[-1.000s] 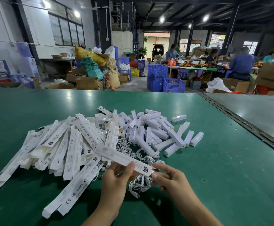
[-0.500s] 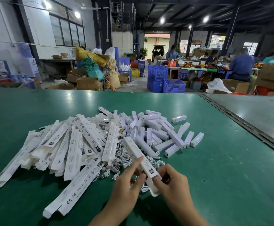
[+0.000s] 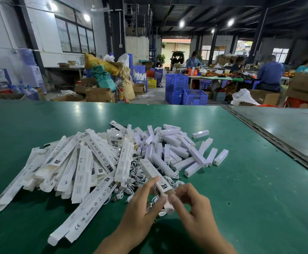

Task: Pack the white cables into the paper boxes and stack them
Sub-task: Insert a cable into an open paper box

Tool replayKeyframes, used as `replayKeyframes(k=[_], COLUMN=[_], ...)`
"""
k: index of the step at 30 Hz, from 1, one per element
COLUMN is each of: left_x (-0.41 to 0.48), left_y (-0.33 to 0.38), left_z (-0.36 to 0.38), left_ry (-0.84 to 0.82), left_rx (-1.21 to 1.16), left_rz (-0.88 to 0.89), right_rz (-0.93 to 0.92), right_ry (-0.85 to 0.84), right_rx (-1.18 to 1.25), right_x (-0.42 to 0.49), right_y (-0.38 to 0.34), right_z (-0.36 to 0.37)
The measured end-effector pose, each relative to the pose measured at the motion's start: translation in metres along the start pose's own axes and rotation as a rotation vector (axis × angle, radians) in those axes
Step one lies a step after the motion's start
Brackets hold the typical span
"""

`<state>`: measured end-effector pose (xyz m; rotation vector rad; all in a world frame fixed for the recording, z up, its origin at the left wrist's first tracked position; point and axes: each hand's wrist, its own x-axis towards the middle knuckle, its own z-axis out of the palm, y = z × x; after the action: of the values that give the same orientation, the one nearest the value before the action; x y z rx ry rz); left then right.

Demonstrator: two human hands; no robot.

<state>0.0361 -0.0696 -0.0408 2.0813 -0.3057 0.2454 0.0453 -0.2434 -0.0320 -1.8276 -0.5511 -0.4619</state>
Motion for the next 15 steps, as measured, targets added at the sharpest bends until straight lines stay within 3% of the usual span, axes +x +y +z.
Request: replayKeyframes(k=[7, 15], left_x=[-0.001, 0.0], left_y=[0.001, -0.004], left_z=[-0.002, -0.001], left_ry=[0.094, 0.081], left_rx=[-0.085, -0.154], left_rz=[0.027, -0.001], right_rz=[-0.174, -0.233], right_ry=[-0.148, -0.061], right_rx=[-0.131, -0.216], right_x=[0.001, 0.001], right_y=[0.003, 0.009], right_z=[0.001, 0.006])
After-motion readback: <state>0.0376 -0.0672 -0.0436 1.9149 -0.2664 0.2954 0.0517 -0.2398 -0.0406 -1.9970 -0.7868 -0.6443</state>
